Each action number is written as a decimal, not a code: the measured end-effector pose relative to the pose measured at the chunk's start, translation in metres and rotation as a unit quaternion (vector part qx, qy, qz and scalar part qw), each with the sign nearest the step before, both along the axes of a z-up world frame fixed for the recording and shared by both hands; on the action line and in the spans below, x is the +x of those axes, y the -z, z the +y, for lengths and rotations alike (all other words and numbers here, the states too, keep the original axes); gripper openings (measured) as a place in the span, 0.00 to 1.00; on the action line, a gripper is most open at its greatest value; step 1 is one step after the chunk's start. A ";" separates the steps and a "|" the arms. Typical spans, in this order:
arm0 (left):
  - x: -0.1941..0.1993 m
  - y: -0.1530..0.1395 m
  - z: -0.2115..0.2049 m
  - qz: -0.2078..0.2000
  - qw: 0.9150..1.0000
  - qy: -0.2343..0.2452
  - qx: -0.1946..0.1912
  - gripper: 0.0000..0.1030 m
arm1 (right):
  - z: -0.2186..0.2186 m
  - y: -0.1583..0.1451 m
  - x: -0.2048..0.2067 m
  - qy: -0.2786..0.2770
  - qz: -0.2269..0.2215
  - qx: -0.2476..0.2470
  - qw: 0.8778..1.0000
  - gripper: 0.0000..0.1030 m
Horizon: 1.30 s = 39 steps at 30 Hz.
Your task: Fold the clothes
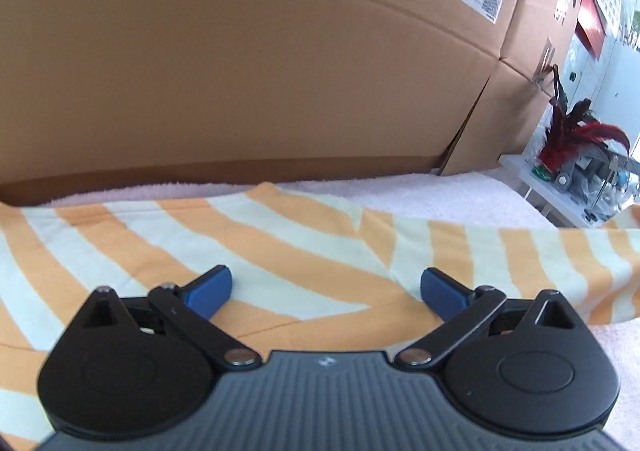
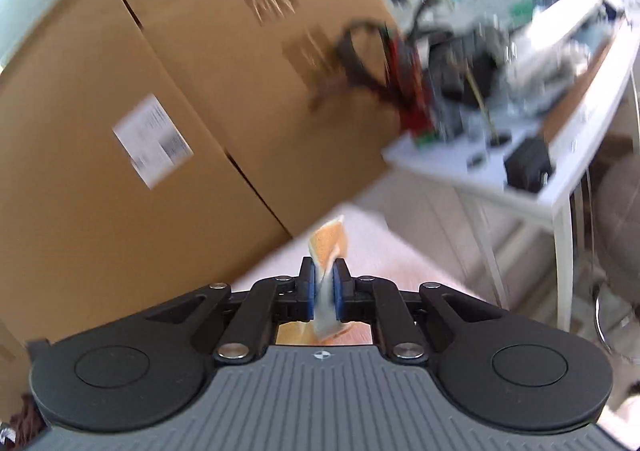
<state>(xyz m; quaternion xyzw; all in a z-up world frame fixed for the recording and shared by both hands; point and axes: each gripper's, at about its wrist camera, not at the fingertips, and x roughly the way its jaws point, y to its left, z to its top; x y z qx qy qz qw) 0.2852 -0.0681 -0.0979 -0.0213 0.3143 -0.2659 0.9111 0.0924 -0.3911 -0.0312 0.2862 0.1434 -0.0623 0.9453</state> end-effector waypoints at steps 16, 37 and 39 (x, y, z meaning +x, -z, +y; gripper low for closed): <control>-0.005 0.001 -0.019 -0.018 0.999 0.036 0.006 0.83 | -0.022 0.039 0.005 0.051 0.100 -0.015 0.994 0.42; -0.004 -0.001 -0.010 -0.014 0.999 0.029 -0.017 0.94 | -0.021 0.036 0.039 0.031 0.139 -0.076 0.987 0.36; -0.003 -0.001 -0.009 -0.011 0.999 0.028 -0.021 0.95 | -0.015 0.032 0.042 0.033 0.126 -0.079 0.988 0.09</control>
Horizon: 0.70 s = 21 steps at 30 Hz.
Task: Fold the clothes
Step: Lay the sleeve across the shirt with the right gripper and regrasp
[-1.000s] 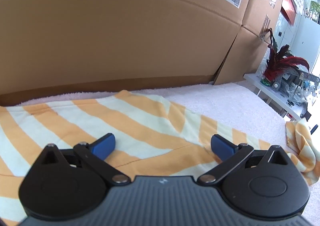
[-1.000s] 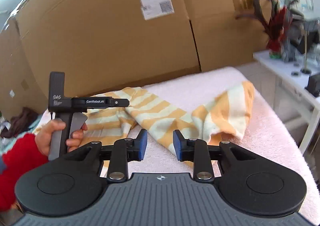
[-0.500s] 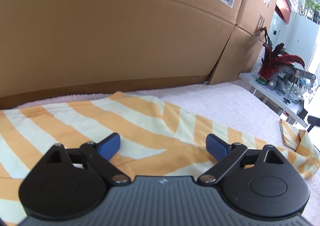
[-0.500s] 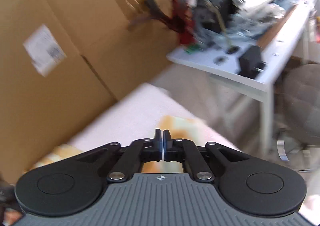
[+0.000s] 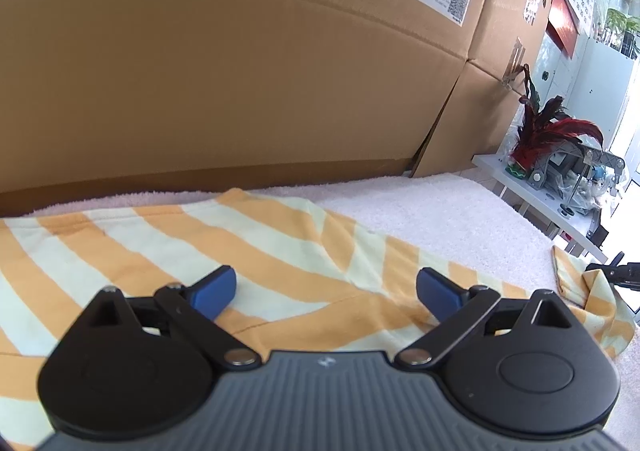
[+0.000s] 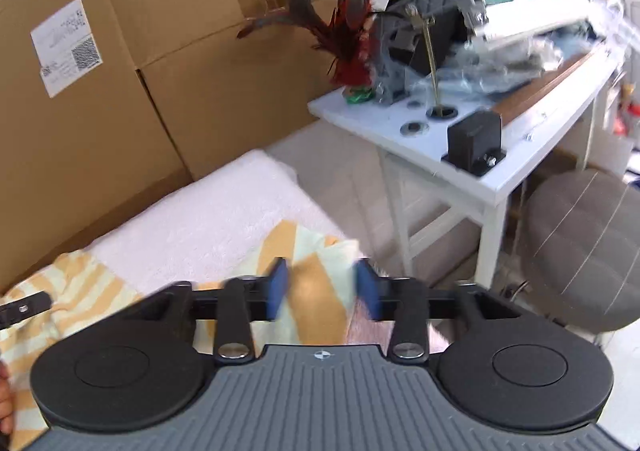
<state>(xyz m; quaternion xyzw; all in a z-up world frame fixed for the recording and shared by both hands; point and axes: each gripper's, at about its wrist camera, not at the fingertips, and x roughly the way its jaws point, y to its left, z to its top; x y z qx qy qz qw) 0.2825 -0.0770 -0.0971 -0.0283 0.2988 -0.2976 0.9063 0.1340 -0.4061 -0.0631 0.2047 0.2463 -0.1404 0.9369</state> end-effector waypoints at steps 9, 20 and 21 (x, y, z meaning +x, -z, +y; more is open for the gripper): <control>-0.004 -0.001 0.000 -0.011 1.000 0.021 -0.010 0.82 | 0.027 -0.036 -0.061 0.082 -0.064 -0.109 0.989 0.05; -0.013 -0.027 -0.056 -0.028 0.981 0.167 0.094 0.37 | 0.037 -0.004 -0.109 0.009 -0.010 -0.098 0.995 0.41; -0.007 -0.028 -0.064 -0.022 0.980 0.172 0.101 0.35 | 0.027 -0.002 -0.108 0.020 -0.013 -0.071 0.997 0.41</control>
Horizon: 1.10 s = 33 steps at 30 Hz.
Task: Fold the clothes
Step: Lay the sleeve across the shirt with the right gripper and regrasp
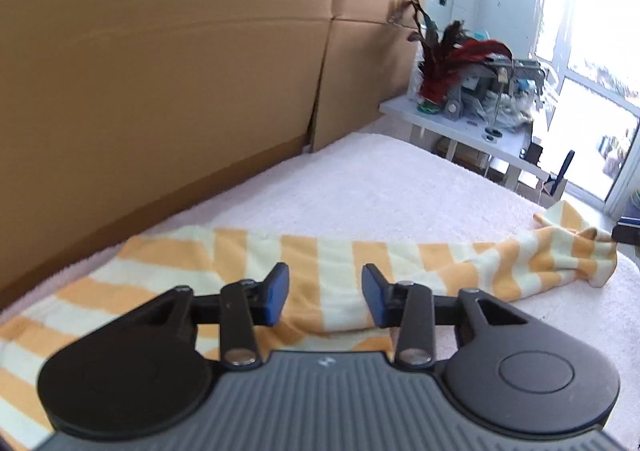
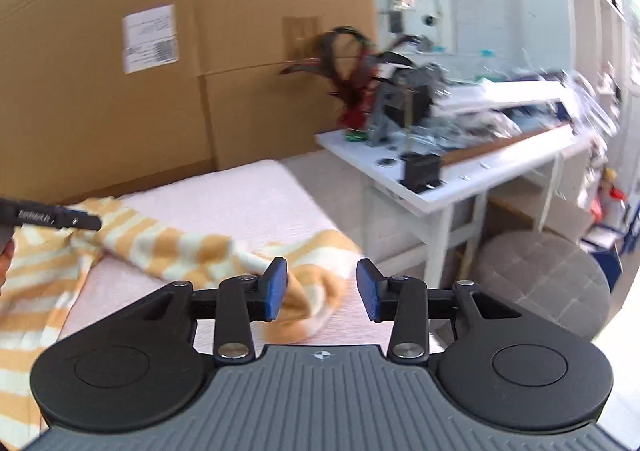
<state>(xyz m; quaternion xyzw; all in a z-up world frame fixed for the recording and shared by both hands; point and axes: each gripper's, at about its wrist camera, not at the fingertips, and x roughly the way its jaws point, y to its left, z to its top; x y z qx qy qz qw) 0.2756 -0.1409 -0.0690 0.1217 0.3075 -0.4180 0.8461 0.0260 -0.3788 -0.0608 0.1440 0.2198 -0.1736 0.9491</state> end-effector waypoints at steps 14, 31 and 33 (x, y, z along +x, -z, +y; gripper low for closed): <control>0.005 0.014 -0.047 -0.035 0.990 0.095 0.099 0.38 | -0.008 0.020 0.077 -0.042 0.043 -0.020 0.998 0.44; 0.023 0.027 -0.085 -0.093 0.992 -0.001 0.089 0.00 | -0.051 0.001 -0.008 0.139 -0.182 0.148 0.962 0.09; 0.023 0.026 -0.084 -0.093 0.992 -0.015 0.081 0.00 | -0.054 0.001 -0.021 0.184 -0.202 0.154 0.949 0.09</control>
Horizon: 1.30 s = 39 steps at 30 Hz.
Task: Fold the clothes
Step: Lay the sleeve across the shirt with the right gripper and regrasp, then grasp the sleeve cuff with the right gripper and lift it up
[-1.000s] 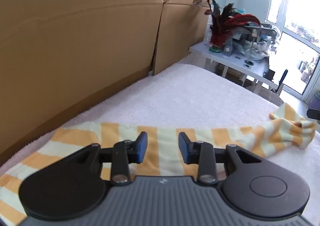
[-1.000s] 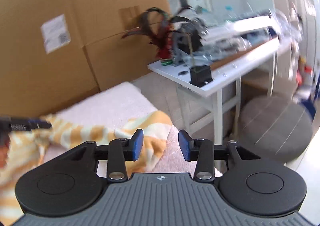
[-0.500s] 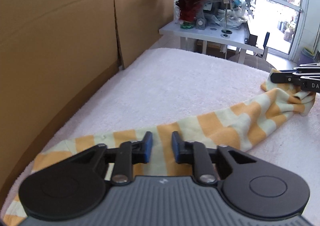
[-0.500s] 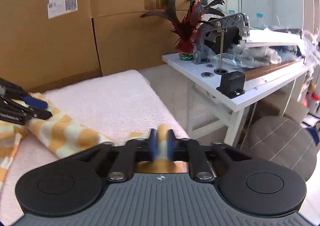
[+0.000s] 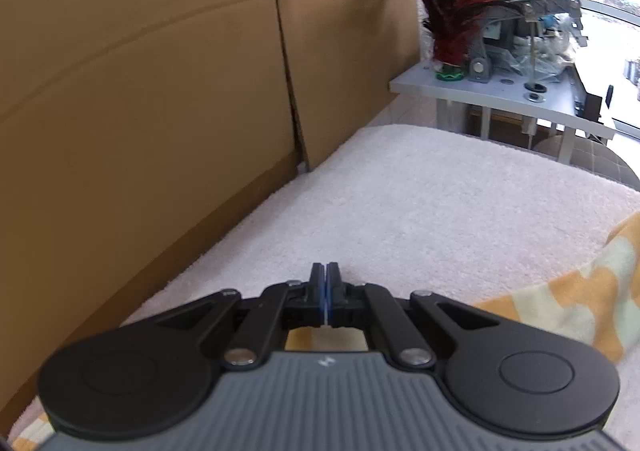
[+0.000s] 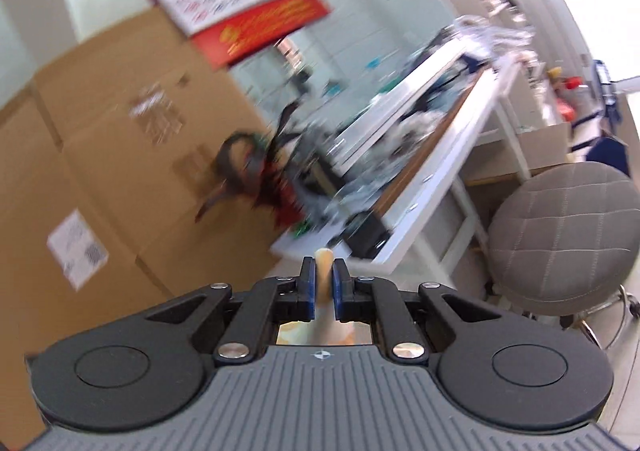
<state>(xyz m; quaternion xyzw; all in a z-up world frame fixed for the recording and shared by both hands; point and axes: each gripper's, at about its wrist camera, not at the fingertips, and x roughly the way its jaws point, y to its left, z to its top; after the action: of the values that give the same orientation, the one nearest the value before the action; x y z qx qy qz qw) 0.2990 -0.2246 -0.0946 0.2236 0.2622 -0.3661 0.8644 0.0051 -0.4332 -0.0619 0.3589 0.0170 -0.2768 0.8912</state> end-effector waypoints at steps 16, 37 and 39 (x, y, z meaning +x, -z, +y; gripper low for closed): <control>-0.052 -0.016 0.085 0.060 0.993 0.066 -0.071 0.17 | -0.012 0.032 -0.004 -0.131 0.060 0.100 0.985 0.27; -0.086 0.001 0.121 0.147 0.978 0.089 -0.120 0.34 | -0.001 0.021 0.035 -0.128 0.014 0.110 0.986 0.12; -0.088 0.001 0.125 0.146 0.978 0.085 -0.122 0.36 | -0.001 0.021 0.033 -0.140 0.032 0.104 0.984 0.23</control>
<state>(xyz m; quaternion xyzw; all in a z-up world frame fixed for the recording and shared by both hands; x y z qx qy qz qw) 0.2110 -0.1001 -0.0952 0.0820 0.3191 -0.4961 0.8033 0.0378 -0.4341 -0.0830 0.4349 0.1247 -0.1576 0.8778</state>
